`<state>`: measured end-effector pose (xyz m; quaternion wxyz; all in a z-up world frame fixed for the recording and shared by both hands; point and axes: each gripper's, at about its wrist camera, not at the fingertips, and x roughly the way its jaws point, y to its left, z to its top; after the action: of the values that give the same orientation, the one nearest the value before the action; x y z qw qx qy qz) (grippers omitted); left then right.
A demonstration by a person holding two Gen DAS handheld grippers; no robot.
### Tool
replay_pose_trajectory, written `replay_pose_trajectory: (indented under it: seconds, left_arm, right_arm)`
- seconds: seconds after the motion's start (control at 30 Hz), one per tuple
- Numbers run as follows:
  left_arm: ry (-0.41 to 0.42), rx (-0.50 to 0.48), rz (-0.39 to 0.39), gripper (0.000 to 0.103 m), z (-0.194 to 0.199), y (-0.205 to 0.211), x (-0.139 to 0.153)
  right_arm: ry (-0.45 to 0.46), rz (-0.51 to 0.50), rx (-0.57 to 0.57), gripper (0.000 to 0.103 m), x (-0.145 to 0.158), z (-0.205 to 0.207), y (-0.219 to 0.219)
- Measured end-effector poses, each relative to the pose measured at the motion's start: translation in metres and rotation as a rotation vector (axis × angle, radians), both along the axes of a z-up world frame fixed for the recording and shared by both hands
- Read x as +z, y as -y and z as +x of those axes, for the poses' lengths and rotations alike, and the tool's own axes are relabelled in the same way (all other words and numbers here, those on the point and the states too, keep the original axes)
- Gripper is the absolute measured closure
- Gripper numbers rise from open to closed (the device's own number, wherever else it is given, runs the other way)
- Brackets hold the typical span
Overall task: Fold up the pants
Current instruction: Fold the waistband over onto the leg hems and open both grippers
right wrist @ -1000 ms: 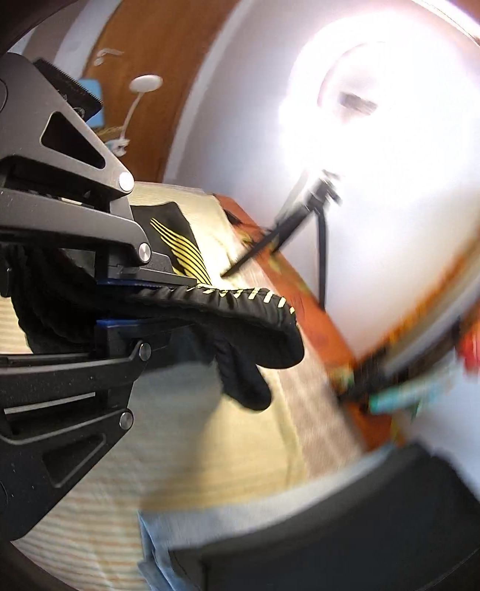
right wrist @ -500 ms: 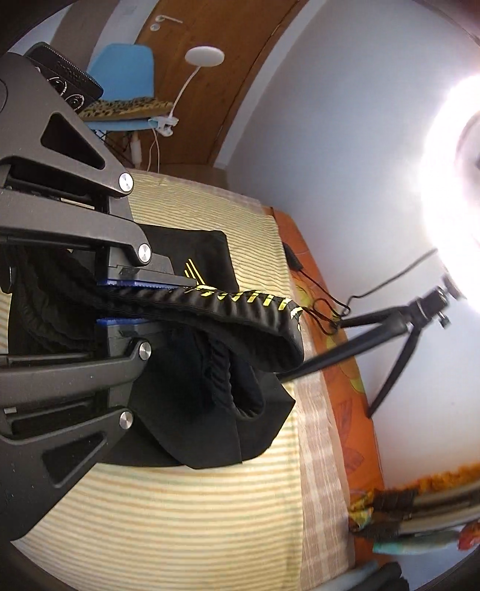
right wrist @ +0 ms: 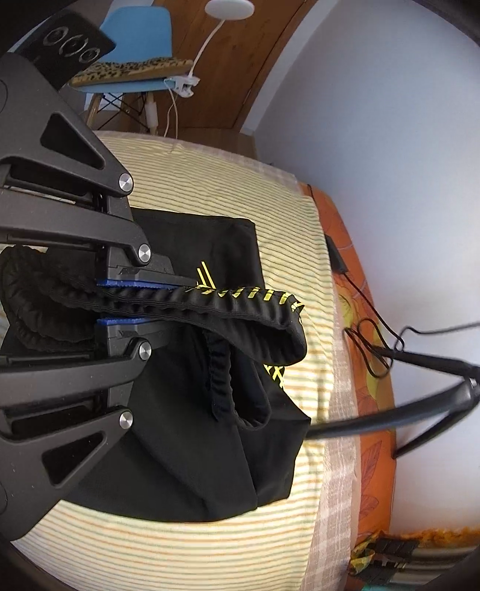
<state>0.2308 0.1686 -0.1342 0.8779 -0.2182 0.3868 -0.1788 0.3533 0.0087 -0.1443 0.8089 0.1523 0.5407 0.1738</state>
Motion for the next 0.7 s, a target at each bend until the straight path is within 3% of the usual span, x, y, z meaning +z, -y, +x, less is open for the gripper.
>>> replay_pose_trajectory:
  seconds: [0.37,0.43,0.47,0.53,0.63,0.67,0.7]
  left_arm:
    - [0.018,0.144,-0.019,0.086,-0.006,-0.061,0.006]
    - [0.015,0.158,-0.011,0.086,-0.006,-0.066,0.006]
    - [0.014,0.163,-0.012,0.086,-0.007,-0.068,0.006]
    - [0.009,0.171,-0.012,0.086,-0.006,-0.069,0.005]
    - [0.005,0.162,-0.009,0.085,-0.006,-0.065,0.004]
    - [0.002,0.155,-0.011,0.082,-0.006,-0.063,0.004]
    - [0.000,0.147,-0.014,0.071,-0.005,-0.062,0.003]
  right_arm:
    - [-0.027,-0.080,0.122,0.089,-0.027,-0.001,-0.084]
    - [-0.041,-0.039,0.151,0.077,-0.028,-0.001,-0.089]
    - [-0.050,-0.002,0.163,0.063,-0.027,0.000,-0.089]
    - [-0.041,0.122,0.187,0.051,-0.018,0.000,-0.079]
    - [0.021,0.189,0.208,0.051,0.004,-0.011,-0.055]
    - [0.035,0.192,0.211,0.051,0.009,-0.015,-0.047]
    - [0.059,0.191,0.208,0.051,0.015,-0.023,-0.032]
